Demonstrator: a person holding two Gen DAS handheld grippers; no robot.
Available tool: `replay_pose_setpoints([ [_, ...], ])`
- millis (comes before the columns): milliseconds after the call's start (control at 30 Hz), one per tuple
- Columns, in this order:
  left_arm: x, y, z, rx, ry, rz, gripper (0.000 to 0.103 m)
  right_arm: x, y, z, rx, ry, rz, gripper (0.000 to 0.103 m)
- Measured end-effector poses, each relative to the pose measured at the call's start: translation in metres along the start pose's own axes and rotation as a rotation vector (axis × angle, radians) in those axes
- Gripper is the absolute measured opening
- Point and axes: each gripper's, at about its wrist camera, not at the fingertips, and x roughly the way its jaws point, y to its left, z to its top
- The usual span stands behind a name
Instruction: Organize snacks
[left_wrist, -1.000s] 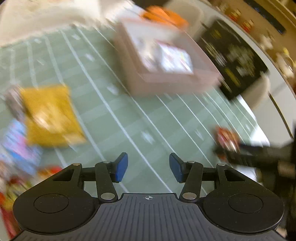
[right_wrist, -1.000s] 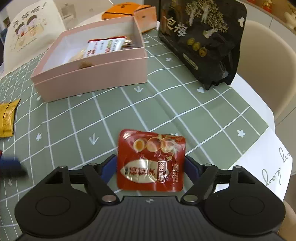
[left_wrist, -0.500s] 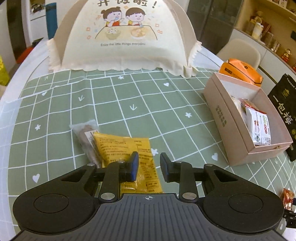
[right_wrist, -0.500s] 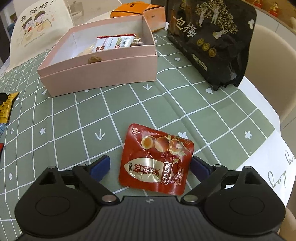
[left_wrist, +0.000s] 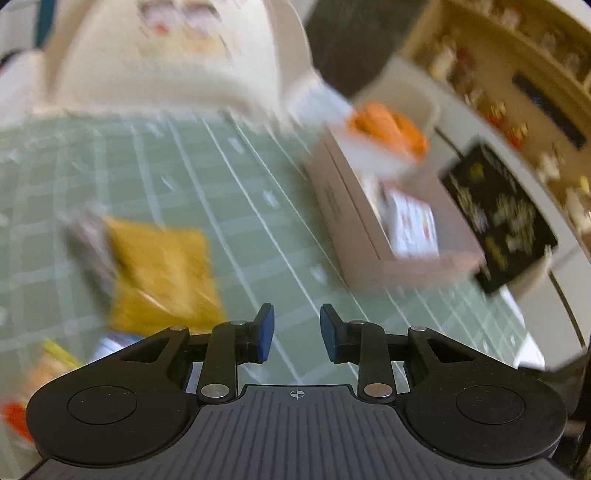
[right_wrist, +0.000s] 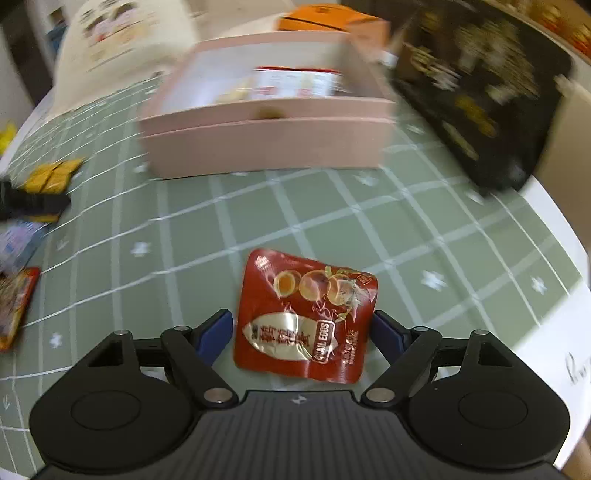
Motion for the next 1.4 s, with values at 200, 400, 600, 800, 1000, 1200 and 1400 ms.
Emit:
replay_pose_setpoints([
  [200,-0.005,0.088,0.034,-0.211,-0.177,0.282,0.032,0.009,0.064,0.011,-0.152,0.044,0.081,0.083],
  [400,0.026,0.116,0.020,-0.312,-0.089,0.165,0.032,-0.012,0.078,0.004,-0.184,0.076,0.112,0.083],
  [600,0.028,0.047,-0.032,-0.133,-0.026,-0.007,0.024,-0.016,0.074,0.003,-0.192,0.091,0.064,0.083],
  [800,0.022,0.004,-0.073,-0.092,0.090,-0.154,0.024,-0.013,0.081,0.005,-0.203,0.066,0.065,0.083],
  [1000,-0.036,0.014,-0.090,-0.193,0.001,-0.047,0.025,-0.016,0.112,0.035,-0.285,-0.064,0.131,0.083],
  [1200,-0.070,0.033,-0.095,-0.342,-0.068,0.111,0.025,0.016,0.180,0.086,-0.488,-0.154,0.182,0.083],
  [1400,-0.066,0.034,-0.107,-0.396,-0.054,0.164,0.025,0.046,0.200,0.083,-0.558,-0.099,0.156,0.060],
])
